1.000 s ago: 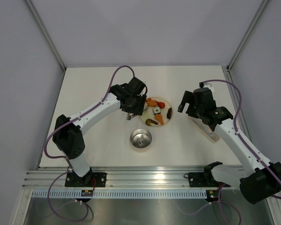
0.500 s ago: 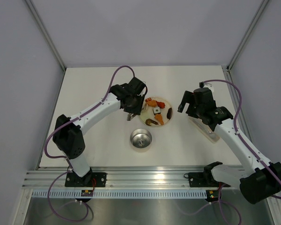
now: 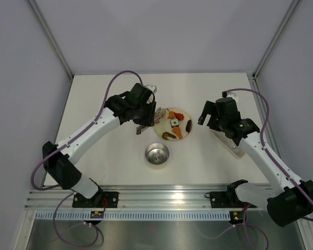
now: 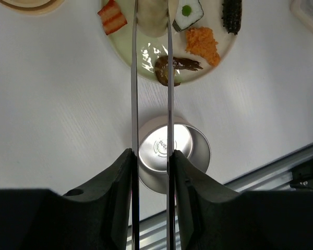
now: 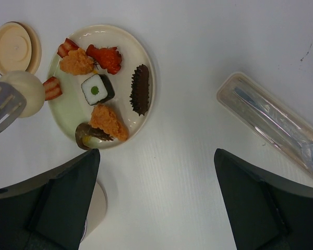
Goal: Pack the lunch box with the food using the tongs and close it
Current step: Pick up the fake food from the plate, then place the fake food in the packing box.
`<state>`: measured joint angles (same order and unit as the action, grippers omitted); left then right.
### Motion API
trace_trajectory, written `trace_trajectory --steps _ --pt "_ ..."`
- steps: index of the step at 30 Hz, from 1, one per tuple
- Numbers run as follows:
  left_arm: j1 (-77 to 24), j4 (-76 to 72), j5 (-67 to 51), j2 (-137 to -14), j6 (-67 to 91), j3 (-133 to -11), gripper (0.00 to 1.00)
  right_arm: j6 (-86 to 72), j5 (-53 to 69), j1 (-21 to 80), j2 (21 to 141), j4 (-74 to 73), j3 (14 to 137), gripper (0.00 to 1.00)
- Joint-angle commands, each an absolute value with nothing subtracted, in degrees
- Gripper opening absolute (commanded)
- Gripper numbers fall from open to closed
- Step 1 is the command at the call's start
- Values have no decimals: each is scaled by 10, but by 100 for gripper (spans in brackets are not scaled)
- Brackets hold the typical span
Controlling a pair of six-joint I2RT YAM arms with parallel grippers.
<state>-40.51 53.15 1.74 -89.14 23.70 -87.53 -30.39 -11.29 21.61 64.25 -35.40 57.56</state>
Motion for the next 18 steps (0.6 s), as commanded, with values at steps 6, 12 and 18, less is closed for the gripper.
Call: trace_trajectory --steps 6,12,18 --pt "-410 559 -75 -735 232 -789 9 -312 -116 217 626 -345 577 99" --pt "-424 596 -98 -658 220 -737 9 -309 -112 217 636 -337 579 99" --pt "-434 635 -108 -603 234 -704 10 -309 -107 217 648 -334 586 100"
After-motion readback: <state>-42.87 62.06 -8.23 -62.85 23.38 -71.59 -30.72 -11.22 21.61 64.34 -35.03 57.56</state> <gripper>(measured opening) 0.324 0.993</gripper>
